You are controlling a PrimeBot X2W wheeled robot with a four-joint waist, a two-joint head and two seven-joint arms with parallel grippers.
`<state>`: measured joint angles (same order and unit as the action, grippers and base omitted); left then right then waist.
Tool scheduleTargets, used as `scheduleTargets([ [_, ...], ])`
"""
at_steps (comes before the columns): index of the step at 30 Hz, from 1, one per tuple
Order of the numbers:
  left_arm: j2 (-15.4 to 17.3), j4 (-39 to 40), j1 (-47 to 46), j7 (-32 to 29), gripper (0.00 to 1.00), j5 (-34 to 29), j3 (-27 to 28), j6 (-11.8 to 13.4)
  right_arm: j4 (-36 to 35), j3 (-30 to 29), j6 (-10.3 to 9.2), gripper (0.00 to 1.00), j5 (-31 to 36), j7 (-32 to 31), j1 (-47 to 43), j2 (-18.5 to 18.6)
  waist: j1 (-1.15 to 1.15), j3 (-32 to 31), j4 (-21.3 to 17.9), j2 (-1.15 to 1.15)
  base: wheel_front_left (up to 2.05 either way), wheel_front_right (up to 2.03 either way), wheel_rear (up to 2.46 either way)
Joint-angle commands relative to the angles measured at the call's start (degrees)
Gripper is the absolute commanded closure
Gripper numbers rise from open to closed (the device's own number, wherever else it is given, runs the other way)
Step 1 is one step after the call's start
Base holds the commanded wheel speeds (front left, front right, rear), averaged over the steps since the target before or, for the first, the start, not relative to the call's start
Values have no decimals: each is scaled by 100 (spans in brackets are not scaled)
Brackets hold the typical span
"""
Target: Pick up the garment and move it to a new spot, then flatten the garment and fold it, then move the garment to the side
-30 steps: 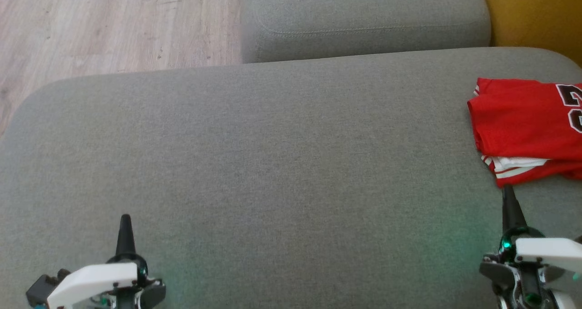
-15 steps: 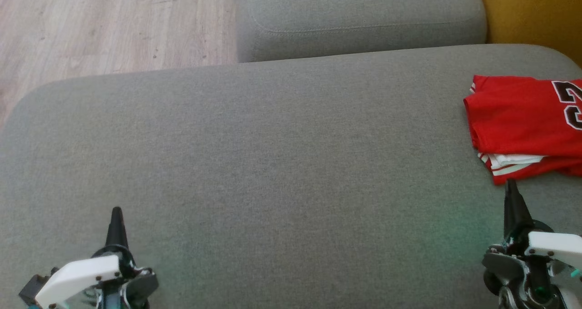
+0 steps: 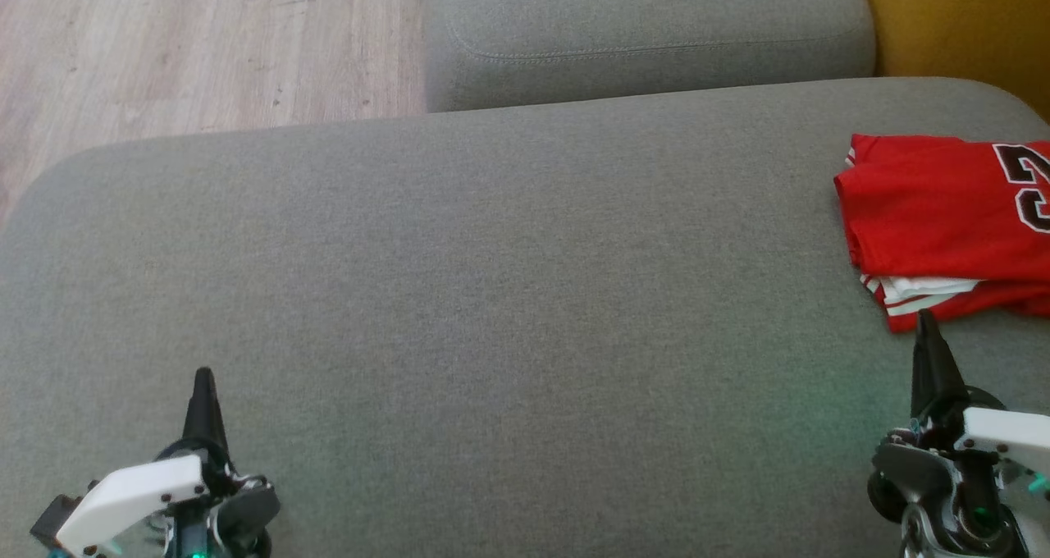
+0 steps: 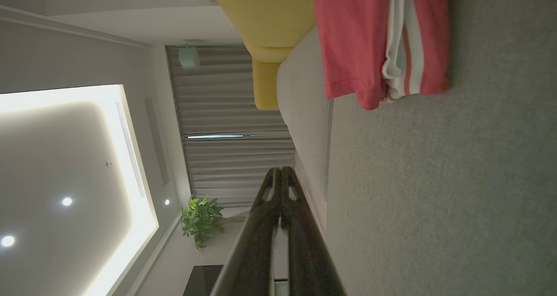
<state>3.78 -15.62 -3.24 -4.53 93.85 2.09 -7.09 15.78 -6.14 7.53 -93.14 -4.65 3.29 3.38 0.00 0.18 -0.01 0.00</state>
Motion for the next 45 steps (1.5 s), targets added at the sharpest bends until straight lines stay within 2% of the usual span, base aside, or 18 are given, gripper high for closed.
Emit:
scheduleTargets([
  [1,58,167,-278,-30,100,3,237,-40,-184,100,-4,100,-18,-72,276,51,0,0,1,0,0,0,0],
  [45,-4,162,-284,-100,100,-70,324,-40,-180,38,-4,100,34,-122,282,7,0,0,1,0,0,0,0],
])
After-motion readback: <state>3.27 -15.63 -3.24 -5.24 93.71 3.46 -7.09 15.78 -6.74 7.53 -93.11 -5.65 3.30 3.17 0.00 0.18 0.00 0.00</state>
